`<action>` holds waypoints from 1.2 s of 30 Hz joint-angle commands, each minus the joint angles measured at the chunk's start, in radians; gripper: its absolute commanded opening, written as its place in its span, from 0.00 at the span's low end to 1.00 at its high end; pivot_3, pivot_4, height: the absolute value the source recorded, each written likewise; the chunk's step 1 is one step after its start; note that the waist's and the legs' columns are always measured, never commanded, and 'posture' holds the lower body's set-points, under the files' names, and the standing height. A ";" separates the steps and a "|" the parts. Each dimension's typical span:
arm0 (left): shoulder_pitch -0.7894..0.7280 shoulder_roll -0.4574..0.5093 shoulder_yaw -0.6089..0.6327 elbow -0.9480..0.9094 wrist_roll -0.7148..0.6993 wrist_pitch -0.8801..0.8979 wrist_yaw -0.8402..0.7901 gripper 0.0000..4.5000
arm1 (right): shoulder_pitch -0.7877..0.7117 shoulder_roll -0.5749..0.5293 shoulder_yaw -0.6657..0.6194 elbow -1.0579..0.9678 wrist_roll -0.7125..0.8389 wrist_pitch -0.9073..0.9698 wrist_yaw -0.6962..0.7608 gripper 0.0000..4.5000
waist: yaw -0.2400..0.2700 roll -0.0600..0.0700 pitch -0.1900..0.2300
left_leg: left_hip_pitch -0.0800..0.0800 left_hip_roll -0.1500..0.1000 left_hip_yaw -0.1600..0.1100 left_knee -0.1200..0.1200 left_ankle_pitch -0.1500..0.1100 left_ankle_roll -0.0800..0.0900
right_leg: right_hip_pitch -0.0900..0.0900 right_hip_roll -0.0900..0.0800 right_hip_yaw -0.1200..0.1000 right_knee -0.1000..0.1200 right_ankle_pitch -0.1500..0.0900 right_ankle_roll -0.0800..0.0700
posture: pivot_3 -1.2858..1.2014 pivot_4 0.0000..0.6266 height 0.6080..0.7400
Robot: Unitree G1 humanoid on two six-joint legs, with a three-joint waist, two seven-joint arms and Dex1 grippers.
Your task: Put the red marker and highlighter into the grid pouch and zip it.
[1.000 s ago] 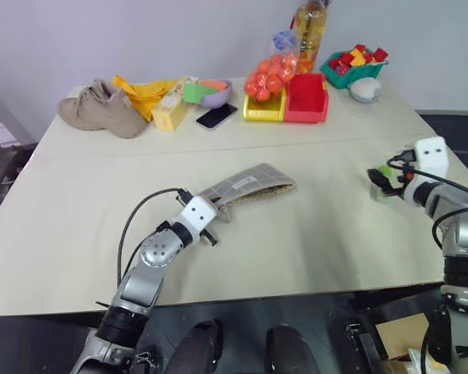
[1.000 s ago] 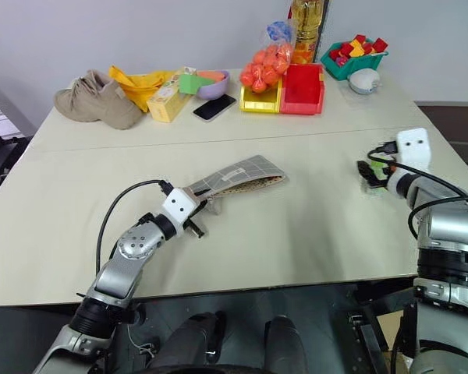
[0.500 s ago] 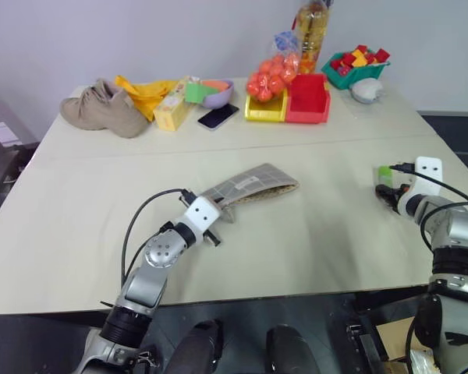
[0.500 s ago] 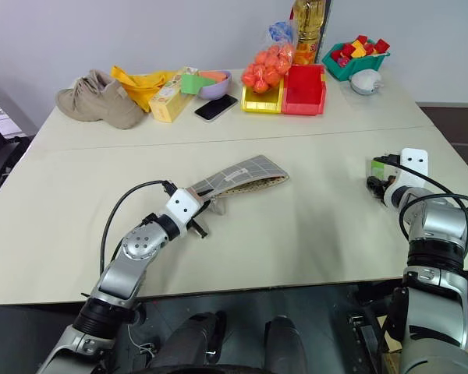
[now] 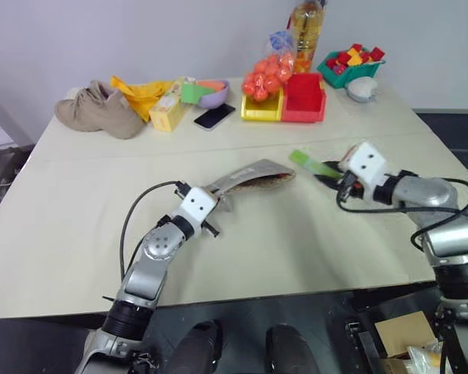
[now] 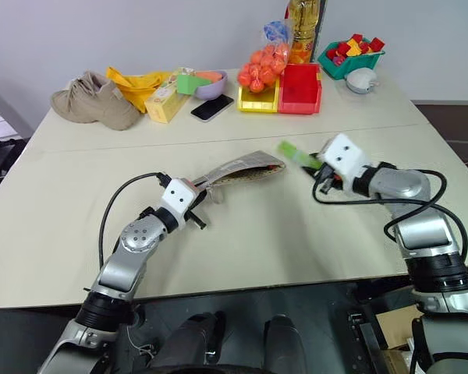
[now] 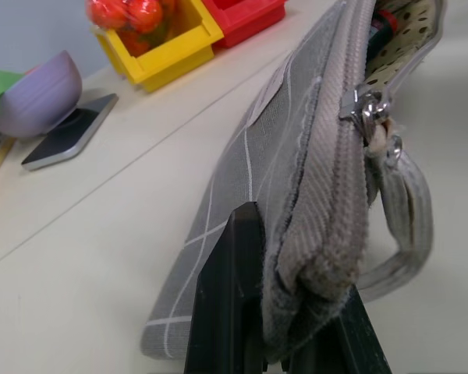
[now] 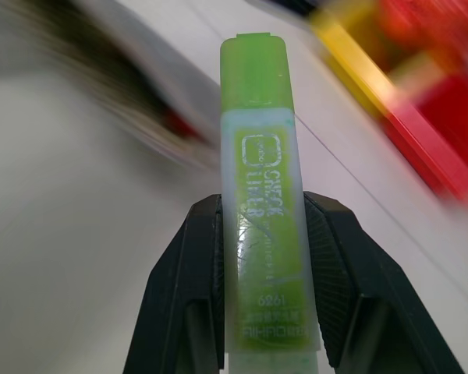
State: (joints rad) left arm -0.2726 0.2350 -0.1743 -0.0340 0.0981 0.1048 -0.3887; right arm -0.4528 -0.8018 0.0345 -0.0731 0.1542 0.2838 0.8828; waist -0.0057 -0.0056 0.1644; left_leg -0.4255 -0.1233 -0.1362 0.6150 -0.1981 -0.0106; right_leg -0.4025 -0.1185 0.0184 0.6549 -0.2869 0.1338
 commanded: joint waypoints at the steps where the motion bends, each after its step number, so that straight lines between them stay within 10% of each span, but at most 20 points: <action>1: -0.008 -0.001 0.018 -0.020 -0.012 -0.002 0.011 0.00 | -0.011 -0.017 -0.002 -0.038 0.003 -0.014 0.035 0.20 | 0.002 0.000 0.000 | 0.000 0.000 0.000 0.000 0.000 0.000 | 0.000 0.000 0.000 0.000 0.000 0.000 | 0.52 0.24 1.00; 30: -0.005 -0.001 -0.044 -0.050 -0.014 -0.081 -0.069 0.00 | -0.202 0.002 0.261 -0.026 -0.355 -0.213 0.088 0.20 | -0.002 0.000 0.000 | 0.000 0.000 0.000 -0.001 0.000 0.000 | -0.001 0.000 0.000 0.000 0.000 0.000 | 0.52 0.24 1.00; 36: -0.006 0.002 -0.038 -0.048 -0.018 -0.062 -0.070 0.00 | -0.225 0.013 0.204 -0.005 -0.339 -0.200 0.063 0.87 | -0.003 0.000 0.000 | 0.000 0.000 0.000 -0.001 0.000 0.000 | -0.001 0.000 0.000 0.000 0.000 0.000 | 0.52 0.24 1.00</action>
State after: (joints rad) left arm -0.2709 0.2352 -0.2179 -0.0406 0.0962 0.0535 -0.4557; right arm -0.6496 -0.7919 0.2933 -0.0660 -0.2043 0.0813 0.9658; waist -0.0088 -0.0058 0.1645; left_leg -0.4258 -0.1233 -0.1362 0.6145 -0.1980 -0.0108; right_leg -0.4037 -0.1186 0.0188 0.6548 -0.2869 0.1337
